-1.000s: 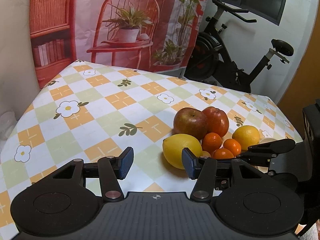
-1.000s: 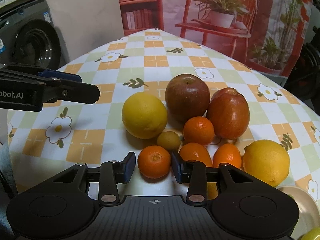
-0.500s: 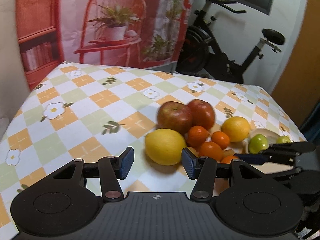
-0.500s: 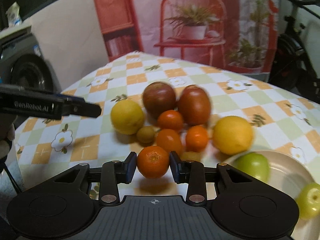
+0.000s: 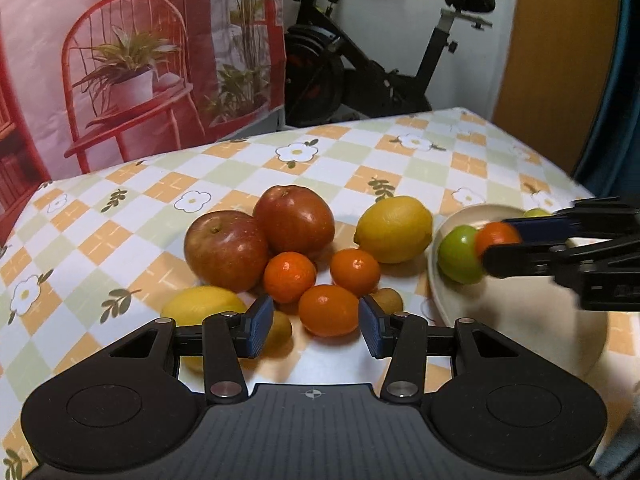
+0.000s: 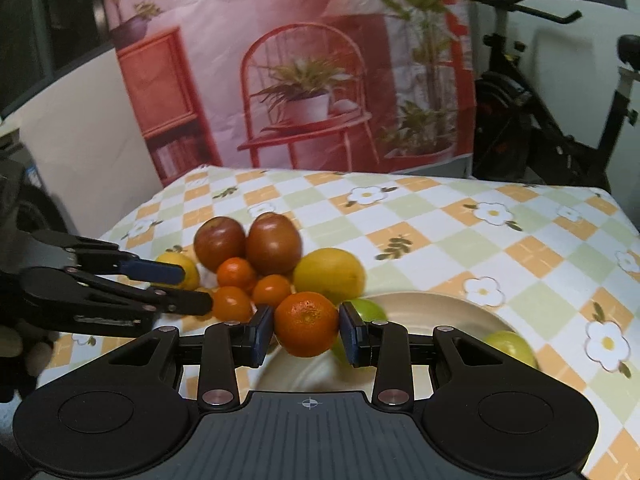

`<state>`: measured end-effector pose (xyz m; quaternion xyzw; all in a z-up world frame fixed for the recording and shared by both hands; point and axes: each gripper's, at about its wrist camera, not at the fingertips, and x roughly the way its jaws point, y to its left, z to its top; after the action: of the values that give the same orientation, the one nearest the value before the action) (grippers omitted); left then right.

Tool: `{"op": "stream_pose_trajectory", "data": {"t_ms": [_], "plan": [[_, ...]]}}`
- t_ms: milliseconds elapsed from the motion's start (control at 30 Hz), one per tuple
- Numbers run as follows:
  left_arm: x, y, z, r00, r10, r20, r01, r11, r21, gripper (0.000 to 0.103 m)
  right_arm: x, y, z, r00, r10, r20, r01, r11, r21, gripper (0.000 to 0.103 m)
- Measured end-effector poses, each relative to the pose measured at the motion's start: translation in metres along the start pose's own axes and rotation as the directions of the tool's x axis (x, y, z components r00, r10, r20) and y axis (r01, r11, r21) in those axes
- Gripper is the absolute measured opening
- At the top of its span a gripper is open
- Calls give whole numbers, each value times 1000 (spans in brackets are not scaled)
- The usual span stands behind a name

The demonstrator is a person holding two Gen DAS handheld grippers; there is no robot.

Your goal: Organize fruits

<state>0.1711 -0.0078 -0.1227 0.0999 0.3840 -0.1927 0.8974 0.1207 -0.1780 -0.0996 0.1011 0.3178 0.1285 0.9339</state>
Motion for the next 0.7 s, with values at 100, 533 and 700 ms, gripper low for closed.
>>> {"op": "stream_pose_trajectory", "data": {"t_ms": [100,533,700], "plan": [[9,0,3,1000,-3,-25,3,1000,-5,50,-5,-6,-5,1000,1,6,-1,1000,12,33],[22,-5,7,997,-17,-75,18,1000,9,49,-14,-17,-12,1000,4,25,-5,999,41,33],[27,-7,5,994,-24,-104,27,999,27,50,-16,-18,-12,1000,0,26,-2,999,48,33]]}}
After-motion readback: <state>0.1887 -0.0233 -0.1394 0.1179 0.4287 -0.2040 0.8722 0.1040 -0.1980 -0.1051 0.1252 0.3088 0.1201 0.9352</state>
